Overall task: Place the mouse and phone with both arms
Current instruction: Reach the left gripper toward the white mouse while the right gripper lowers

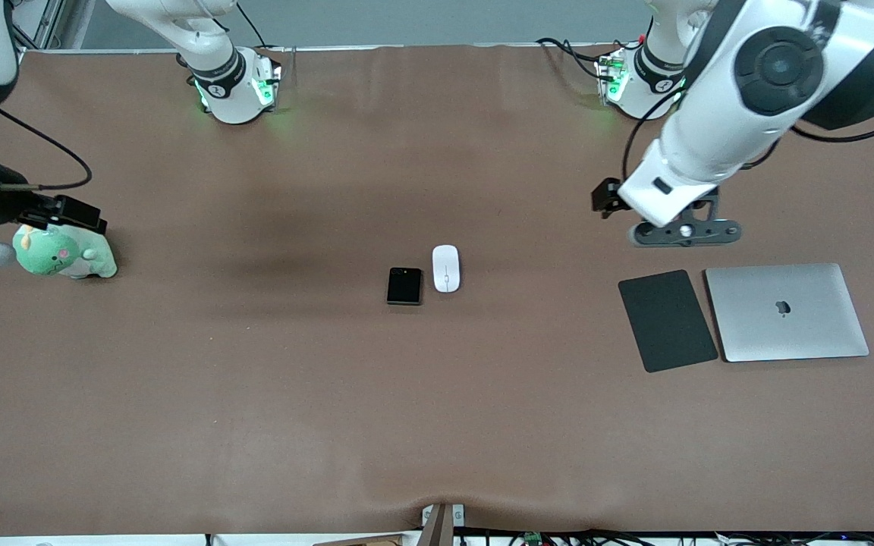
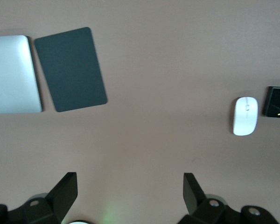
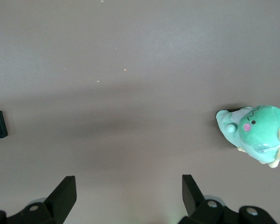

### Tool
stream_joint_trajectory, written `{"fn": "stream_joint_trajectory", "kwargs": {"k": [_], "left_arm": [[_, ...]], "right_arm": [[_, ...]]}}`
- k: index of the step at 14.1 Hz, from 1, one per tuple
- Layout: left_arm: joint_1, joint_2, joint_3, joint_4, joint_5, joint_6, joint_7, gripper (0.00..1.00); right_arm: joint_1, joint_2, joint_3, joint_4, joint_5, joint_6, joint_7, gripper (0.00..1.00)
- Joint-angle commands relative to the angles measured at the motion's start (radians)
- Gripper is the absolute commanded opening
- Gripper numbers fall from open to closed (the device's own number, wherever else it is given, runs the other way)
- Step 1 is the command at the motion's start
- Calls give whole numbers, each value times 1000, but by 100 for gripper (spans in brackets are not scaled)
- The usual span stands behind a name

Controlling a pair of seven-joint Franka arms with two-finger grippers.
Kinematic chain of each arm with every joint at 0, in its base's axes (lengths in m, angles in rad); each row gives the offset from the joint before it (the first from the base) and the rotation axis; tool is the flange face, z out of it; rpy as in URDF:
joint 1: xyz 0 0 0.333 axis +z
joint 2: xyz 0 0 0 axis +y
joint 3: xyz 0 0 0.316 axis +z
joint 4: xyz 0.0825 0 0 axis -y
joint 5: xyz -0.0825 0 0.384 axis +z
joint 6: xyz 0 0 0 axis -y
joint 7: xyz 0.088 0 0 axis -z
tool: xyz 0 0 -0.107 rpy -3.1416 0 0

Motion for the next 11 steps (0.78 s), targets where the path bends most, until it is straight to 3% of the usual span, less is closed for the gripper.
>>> {"fn": "stream_joint_trajectory", "kwargs": {"k": [1, 6, 11], "left_arm": [[-53, 56, -9, 15, -8, 55, -103, 100], [-142, 151, -9, 18, -3, 182, -245, 100], [-230, 258, -7, 21, 74, 283, -306, 100]], "right_arm": [[1, 68, 1, 8, 0, 53, -5, 100], [4, 165, 2, 10, 2, 188, -5, 100], [50, 177, 2, 10, 14, 225, 12, 100]]}}
